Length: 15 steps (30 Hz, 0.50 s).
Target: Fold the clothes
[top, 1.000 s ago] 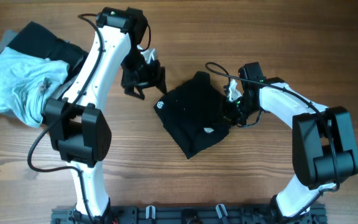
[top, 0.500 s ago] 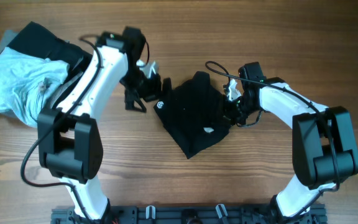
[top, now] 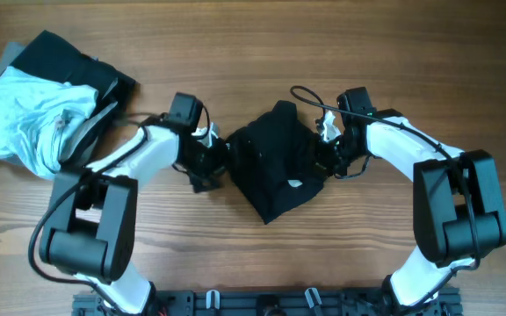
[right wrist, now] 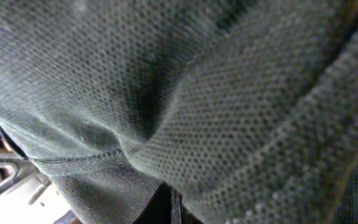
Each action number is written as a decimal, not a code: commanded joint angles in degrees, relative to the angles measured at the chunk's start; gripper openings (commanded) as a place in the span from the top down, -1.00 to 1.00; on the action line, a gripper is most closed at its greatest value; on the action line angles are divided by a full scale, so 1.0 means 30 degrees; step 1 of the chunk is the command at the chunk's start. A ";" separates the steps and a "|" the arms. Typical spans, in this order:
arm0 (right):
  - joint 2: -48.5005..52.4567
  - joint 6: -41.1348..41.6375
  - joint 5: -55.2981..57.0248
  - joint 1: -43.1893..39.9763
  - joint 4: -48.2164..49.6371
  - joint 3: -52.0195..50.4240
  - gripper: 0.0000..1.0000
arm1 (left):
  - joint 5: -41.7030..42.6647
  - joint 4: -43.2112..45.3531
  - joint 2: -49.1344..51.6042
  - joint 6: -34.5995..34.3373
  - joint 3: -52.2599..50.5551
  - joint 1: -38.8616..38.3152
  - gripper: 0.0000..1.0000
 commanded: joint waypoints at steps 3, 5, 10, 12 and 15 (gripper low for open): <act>0.0342 0.0058 -0.0328 0.0022 0.0066 -0.0029 0.85 | -0.0219 0.3869 -0.0066 -0.3796 -0.1326 -0.0612 -1.00; 0.0342 0.0058 -0.0328 0.0022 0.0080 -0.0029 0.85 | -0.1603 0.4437 0.0022 -0.5173 -0.1355 -0.1311 -1.00; 0.0342 0.0066 -0.0328 0.0022 0.0102 -0.0029 0.85 | -0.3803 0.4787 0.0401 -0.7847 -0.1435 -0.3249 -0.99; 0.0342 0.0073 -0.0328 0.0022 0.0102 -0.0029 0.85 | -0.4014 0.5515 0.0816 -0.8233 -0.1435 -0.3840 -0.86; 0.0342 0.0073 -0.0328 0.0022 0.0095 -0.0029 0.85 | -0.4029 0.6528 0.1464 -0.8648 -0.1435 -0.4022 -0.58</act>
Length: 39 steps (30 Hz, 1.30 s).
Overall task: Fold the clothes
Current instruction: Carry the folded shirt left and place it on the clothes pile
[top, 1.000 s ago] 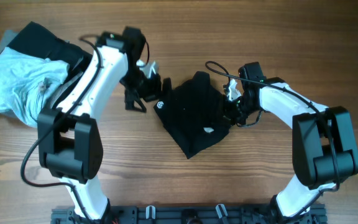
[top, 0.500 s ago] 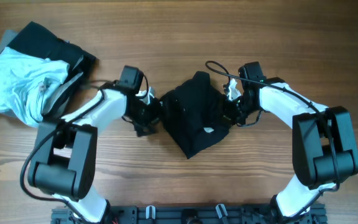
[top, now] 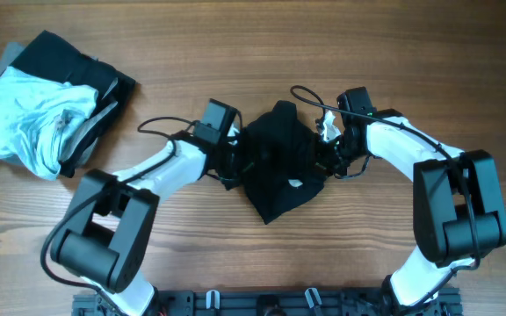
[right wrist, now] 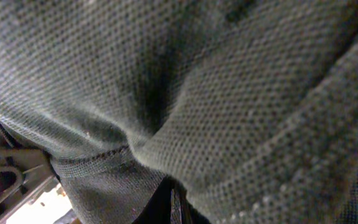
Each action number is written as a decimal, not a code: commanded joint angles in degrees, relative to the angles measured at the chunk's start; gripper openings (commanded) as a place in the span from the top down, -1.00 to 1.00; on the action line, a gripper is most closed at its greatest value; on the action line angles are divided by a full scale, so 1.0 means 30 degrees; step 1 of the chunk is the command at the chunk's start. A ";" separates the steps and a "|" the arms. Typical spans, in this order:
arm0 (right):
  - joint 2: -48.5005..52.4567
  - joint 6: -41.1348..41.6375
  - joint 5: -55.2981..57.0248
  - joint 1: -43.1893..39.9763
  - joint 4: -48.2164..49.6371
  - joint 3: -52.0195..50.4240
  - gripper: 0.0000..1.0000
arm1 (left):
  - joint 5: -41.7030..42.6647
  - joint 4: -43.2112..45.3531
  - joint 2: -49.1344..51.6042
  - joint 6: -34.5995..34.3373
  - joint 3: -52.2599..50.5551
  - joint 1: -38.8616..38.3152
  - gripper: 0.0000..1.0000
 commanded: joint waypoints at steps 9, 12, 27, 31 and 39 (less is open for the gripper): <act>0.0306 0.0291 -0.0539 0.0015 -0.0022 -0.0029 0.92 | -0.3548 0.2186 0.1719 0.0546 -0.0641 0.0007 0.92; -0.0204 0.0270 -0.0539 -0.0073 -0.0430 -0.0007 0.91 | -0.2783 0.2055 0.1698 0.2543 -0.0590 0.0117 0.92; -1.1191 -0.5071 -0.1712 -0.1574 -0.2215 0.0095 0.73 | -0.3060 -1.2291 -0.1880 1.2065 0.9333 0.5821 0.92; -1.1468 -0.4386 -0.1421 -0.1574 -0.2331 0.0095 0.72 | -0.4685 -1.4914 -0.2492 1.2641 1.2866 0.9428 0.92; -1.1446 -0.4357 -0.1413 -0.1574 -0.2331 0.0095 0.72 | -0.4539 -1.2371 -0.2208 1.4120 1.4433 1.7930 0.92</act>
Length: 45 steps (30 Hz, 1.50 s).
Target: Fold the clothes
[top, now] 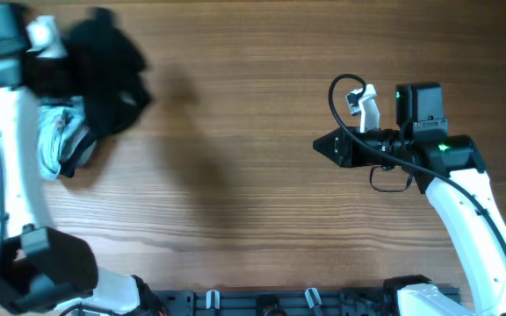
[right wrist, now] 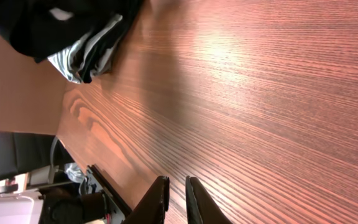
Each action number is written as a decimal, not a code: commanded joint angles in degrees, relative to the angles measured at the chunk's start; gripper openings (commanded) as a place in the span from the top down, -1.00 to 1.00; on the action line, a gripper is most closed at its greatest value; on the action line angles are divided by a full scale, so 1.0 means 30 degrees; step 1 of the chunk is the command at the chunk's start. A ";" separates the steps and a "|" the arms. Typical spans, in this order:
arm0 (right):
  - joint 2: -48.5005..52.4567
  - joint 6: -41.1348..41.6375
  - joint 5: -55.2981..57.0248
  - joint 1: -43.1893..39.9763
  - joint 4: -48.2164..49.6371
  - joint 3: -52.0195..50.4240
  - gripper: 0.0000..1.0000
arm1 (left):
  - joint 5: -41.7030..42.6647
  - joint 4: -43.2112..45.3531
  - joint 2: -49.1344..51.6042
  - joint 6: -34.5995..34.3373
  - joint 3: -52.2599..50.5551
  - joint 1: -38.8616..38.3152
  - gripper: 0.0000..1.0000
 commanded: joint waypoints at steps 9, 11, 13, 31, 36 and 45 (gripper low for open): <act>-0.0102 0.0648 0.0211 -0.0007 0.0015 0.0124 0.75 | 0.0772 0.2433 0.3672 0.0838 0.0299 0.5923 -1.00; -0.0102 0.0685 0.0211 -0.0007 0.0000 0.0124 0.74 | 0.0736 0.1574 0.4218 0.0852 0.0299 0.6178 -1.00; -0.0102 0.0750 0.0211 -0.0007 0.0007 0.0124 0.74 | 0.0277 0.0510 0.4306 0.0852 0.0306 0.6579 -1.00; -0.1865 0.1392 0.4080 0.0000 0.0189 0.0896 0.84 | 0.4823 -0.3089 -0.5333 0.9814 0.2433 0.4000 -0.99; -0.4947 0.0969 0.6513 0.0000 0.0204 0.2688 0.66 | -0.0306 -0.5384 -0.8342 0.8983 0.2433 -0.2484 -1.00; -0.8021 0.0889 0.6696 -0.0007 -0.0124 0.2878 -0.99 | -0.4095 -0.8444 -1.0681 0.5690 0.2426 -0.7664 -1.00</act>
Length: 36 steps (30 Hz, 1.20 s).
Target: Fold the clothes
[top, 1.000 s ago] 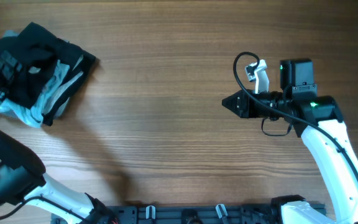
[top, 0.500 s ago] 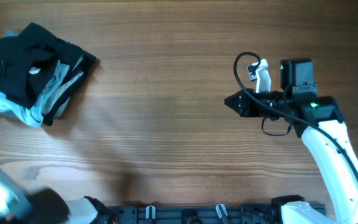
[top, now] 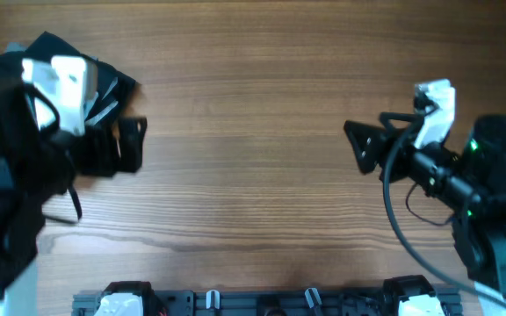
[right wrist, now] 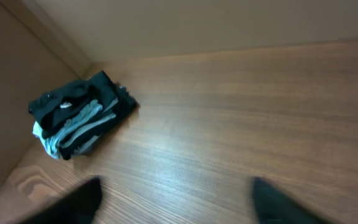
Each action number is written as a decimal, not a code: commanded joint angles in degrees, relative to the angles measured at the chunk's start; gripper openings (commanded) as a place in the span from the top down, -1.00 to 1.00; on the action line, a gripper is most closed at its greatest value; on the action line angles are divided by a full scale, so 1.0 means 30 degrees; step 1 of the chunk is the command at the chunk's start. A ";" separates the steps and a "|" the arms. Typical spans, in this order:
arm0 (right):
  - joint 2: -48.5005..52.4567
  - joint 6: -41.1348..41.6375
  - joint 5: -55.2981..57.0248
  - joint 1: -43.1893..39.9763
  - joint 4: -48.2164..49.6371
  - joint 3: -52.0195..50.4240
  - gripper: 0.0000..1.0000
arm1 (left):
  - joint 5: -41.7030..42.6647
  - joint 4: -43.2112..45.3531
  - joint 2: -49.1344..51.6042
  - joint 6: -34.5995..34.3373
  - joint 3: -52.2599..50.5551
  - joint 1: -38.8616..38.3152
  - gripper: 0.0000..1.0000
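A stack of clothes (right wrist: 79,115) lies at the table's far left, a black garment on top of striped and pale blue ones. Overhead, only its black edge (top: 55,44) shows behind my raised left arm. The left gripper (top: 130,145) hangs in front of the stack, and its jaws are unclear. My right gripper (top: 356,147) is at the right, pointing left. It is open and empty (right wrist: 176,202), well above the wood, its fingertips (right wrist: 79,199) wide apart.
The wooden table (top: 253,105) spreads between the two arms. A wall (right wrist: 197,25) bounds its far side in the right wrist view. The left arm's white and black body (top: 55,83) sits high, close to the overhead camera.
The black garment, then held over the stack at far left, now lies on it. The right gripper has opened and drawn back to the right. The left arm has risen toward the camera.
Both grippers were at a folded black garment mid-table, then the left one was against its left edge. Later the left arm had the garment over the pile at far left, the right gripper apart and shut. Now it tops the stack.
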 commanded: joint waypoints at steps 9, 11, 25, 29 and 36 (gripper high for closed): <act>0.0809 0.4459 0.0546 -0.0015 -0.0182 0.0153 -0.99 | -0.1676 -0.0503 -0.0561 -0.0896 0.0036 -0.0976 -1.00; 0.1188 0.7169 0.0561 -0.0015 -0.0175 0.0153 -0.99 | -0.1676 -0.0503 -0.0561 -0.0896 0.0036 -0.0976 -1.00; -0.1392 -0.4983 0.1872 0.0335 0.1545 -0.0226 -0.99 | -0.1676 -0.0503 -0.0561 -0.0896 0.0036 -0.0976 -1.00; -0.4634 -0.7941 0.4124 0.0758 0.2492 -0.1792 -0.99 | -0.1676 -0.0503 -0.0561 -0.0896 0.0036 -0.0976 -1.00; -1.0061 -0.7774 0.5100 0.0743 0.4109 -0.7701 -0.99 | -0.1676 -0.0503 -0.0561 -0.0896 0.0036 -0.0976 -1.00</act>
